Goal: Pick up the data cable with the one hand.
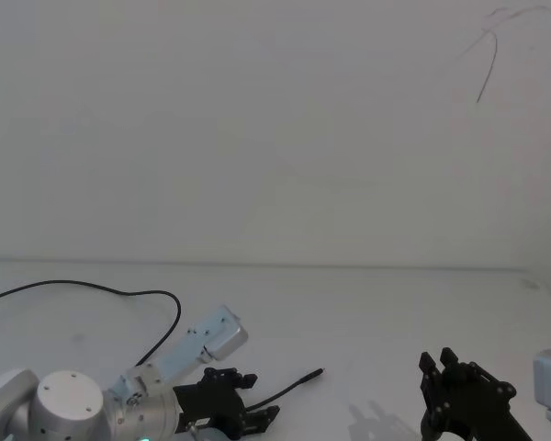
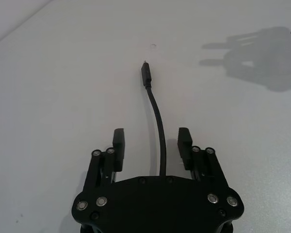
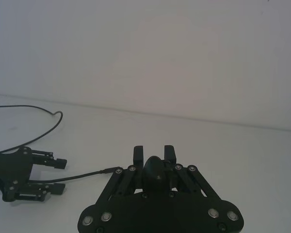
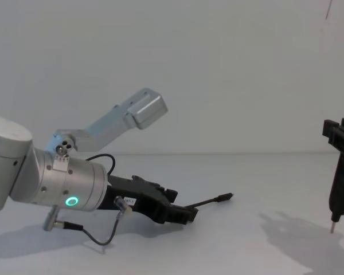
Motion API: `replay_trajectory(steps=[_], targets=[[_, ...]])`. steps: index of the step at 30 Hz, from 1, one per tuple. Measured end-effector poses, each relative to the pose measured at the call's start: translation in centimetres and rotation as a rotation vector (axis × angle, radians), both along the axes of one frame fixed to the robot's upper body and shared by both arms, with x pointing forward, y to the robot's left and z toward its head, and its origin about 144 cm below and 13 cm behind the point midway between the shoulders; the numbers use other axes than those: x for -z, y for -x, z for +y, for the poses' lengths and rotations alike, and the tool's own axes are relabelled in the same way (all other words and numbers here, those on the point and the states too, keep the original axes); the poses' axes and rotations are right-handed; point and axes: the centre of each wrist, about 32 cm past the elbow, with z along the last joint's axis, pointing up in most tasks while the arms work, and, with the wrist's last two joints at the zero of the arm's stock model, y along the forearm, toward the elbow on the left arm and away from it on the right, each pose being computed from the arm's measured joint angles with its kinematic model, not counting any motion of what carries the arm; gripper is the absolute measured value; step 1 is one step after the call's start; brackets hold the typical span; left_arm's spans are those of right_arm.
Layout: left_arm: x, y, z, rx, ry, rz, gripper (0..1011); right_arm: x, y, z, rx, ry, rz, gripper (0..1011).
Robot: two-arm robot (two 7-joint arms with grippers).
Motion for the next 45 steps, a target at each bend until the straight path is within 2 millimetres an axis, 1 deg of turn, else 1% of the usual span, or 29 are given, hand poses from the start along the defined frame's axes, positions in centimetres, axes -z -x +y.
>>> replay_trajectory(steps=[1,2,4,5,6,8,9,11,12,13,20,34,38,45], targets=[[0.0,0.0,0.0,-0.001,0.0,0.001,658,0.0,0.0,0.0,0.0,0.0,0.0,251],[0.0,0.0,0.0,-0.002,-0.001,0.002,600,0.0,0.0,0.0,0.0,0.0,0.0,251],[0.1,0.0,-0.1,-0.003,-0.001,0.004,557,0.0,0.0,0.0,0.0,0.0,0.0,251],[0.1,0.0,-0.1,-0.004,-0.001,0.004,493,0.0,0.0,0.0,0.0,0.0,0.0,251],[0.1,0.0,-0.1,-0.005,-0.002,0.006,484,0.0,0.0,0.0,0.0,0.0,0.0,251],[0.1,0.0,-0.1,-0.006,-0.002,0.007,430,0.0,0.0,0.0,0.0,0.0,0.0,251],[0.1,0.0,-0.1,-0.006,-0.002,0.007,371,0.0,0.0,0.0,0.0,0.0,0.0,251],[0.1,-0.1,-0.1,-0.007,-0.002,0.008,339,0.0,0.0,0.0,0.0,0.0,0.0,251],[0.2,-0.1,-0.1,-0.008,-0.002,0.008,310,0.0,0.0,0.0,0.0,0.0,0.0,251],[0.2,-0.1,-0.2,-0.008,-0.002,0.009,255,0.0,0.0,0.0,0.0,0.0,0.0,251],[0.2,-0.1,-0.2,-0.01,-0.003,0.011,54,0.0,0.0,0.0,0.0,0.0,0.0,251],[-0.2,0.0,0.1,-0.013,0.029,-0.009,46,0.0,0.0,0.0,0.0,0.0,0.0,251],[-0.6,0.2,0.4,-0.012,0.056,-0.027,46,0.0,0.0,0.0,0.0,0.0,0.0,251],[-1.7,0.9,1.6,-0.01,0.109,-0.062,46,0.0,0.0,0.0,0.0,0.0,0.0,251]])
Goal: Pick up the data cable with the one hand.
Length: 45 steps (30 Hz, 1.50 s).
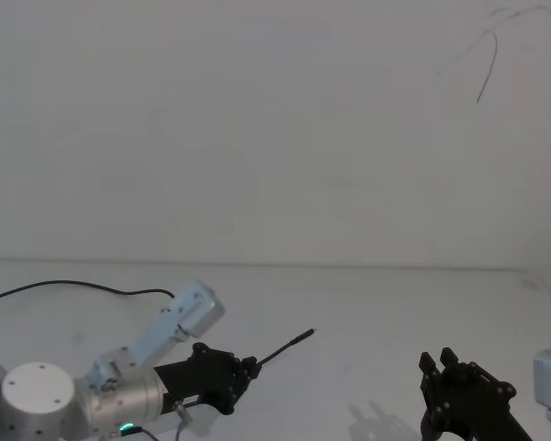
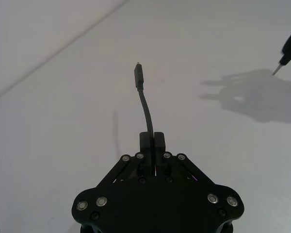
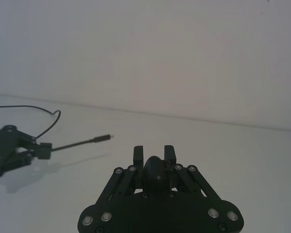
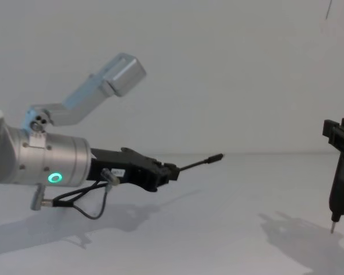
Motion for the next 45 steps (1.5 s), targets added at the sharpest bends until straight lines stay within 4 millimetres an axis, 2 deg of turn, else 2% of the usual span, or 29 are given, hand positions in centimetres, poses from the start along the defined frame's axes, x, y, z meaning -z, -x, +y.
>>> replay_trajectory(steps=[8,25,40,45], targets=[[-0.8,1.5,1.8,0.014,0.032,-0.027,46,0.0,0.0,0.0,0.0,0.0,0.0,251],[-1.7,4.3,4.2,0.089,0.052,-0.082,46,0.0,0.0,0.0,0.0,0.0,0.0,251],[-2.3,5.4,5.1,0.133,0.052,-0.109,46,0.0,0.0,0.0,0.004,-0.001,-0.002,251],[-2.4,5.5,5.2,0.14,0.053,-0.113,46,-0.6,-0.1,0.4,0.018,-0.017,-0.021,251]])
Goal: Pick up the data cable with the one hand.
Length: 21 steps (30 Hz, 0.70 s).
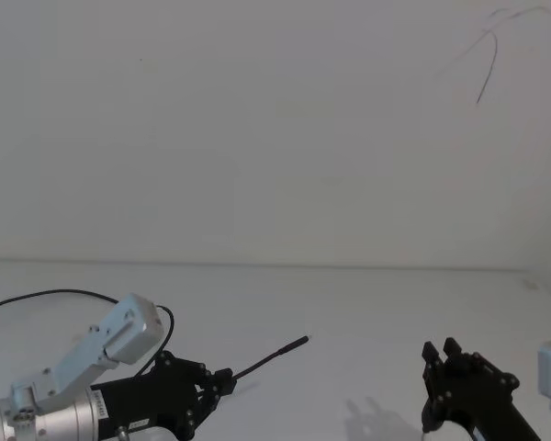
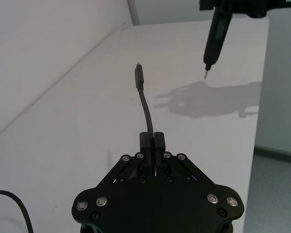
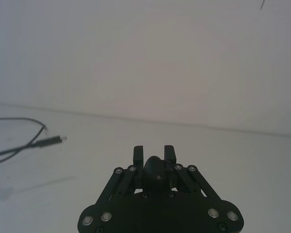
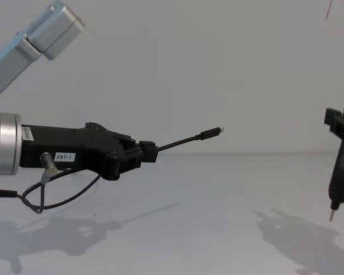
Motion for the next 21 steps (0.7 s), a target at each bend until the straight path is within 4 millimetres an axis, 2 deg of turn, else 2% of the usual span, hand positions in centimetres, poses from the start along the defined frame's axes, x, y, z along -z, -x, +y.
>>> replay_trajectory(steps=[14,21], targets=[[-0.1,0.2,0.2,0.009,-0.001,-0.005,46,-2.8,-0.7,1.8,-0.017,-0.094,-0.063,251],[-0.2,0.2,0.2,0.01,-0.001,-0.007,46,-3.6,-1.0,2.7,-0.041,-0.129,-0.069,251]])
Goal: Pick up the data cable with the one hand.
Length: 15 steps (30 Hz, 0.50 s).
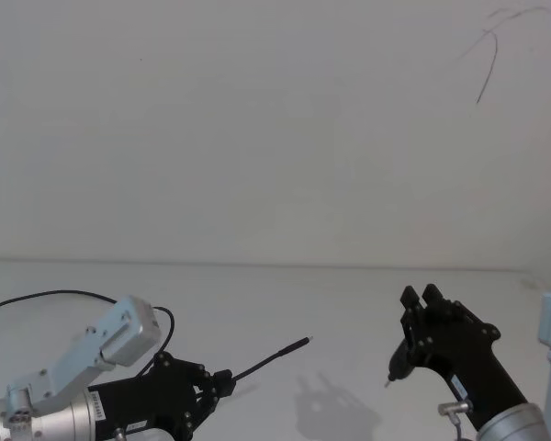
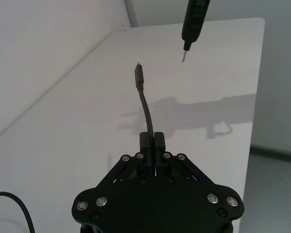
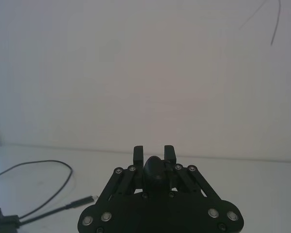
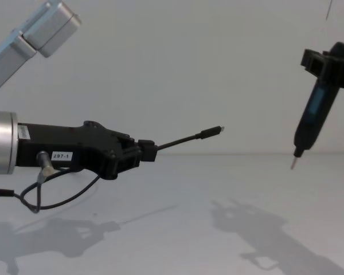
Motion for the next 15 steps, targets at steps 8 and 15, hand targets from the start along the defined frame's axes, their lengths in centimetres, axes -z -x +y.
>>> replay_trajectory(steps=[8,15], targets=[[0.0,0.0,0.0,0.002,0.0,-0.001,46,-0.6,-0.4,0.9,-0.039,-0.03,0.0,251],[0.0,0.0,0.0,0.003,0.0,-0.001,46,-0.7,-0.8,1.6,-0.075,-0.045,0.001,251]])
